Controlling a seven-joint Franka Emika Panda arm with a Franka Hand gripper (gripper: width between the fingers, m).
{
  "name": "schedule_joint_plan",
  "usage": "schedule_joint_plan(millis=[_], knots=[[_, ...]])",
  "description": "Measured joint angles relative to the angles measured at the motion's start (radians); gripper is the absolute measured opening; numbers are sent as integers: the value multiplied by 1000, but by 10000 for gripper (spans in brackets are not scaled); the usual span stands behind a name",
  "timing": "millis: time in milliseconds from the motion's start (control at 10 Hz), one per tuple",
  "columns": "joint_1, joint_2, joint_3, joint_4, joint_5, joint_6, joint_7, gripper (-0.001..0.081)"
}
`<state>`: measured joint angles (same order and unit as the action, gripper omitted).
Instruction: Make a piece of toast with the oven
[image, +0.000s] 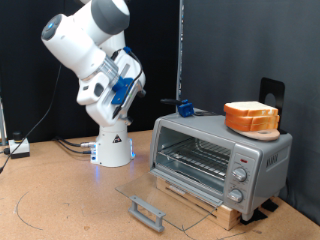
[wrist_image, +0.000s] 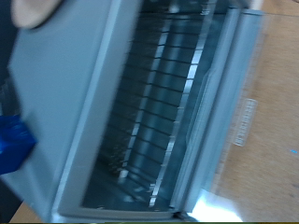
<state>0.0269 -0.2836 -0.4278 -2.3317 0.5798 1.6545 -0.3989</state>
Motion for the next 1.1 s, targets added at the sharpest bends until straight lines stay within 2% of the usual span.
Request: schedule_joint_plan(millis=[200, 300, 500, 700, 900, 1000, 1100], knots=[[2, -21, 5, -5, -3, -15, -3, 807], [8, -28, 7, -3, -3, -51, -57, 807], [37, -75, 14, -1, -27, -139, -240, 807], [52, -140, 37, -13, -63, -166, -358, 807], [57, -207, 66, -27, -75, -218, -379, 807], [59, -230, 78, -25, -79, -280, -367, 807], [61, -244, 88, -16, -80, -383, -314, 807]])
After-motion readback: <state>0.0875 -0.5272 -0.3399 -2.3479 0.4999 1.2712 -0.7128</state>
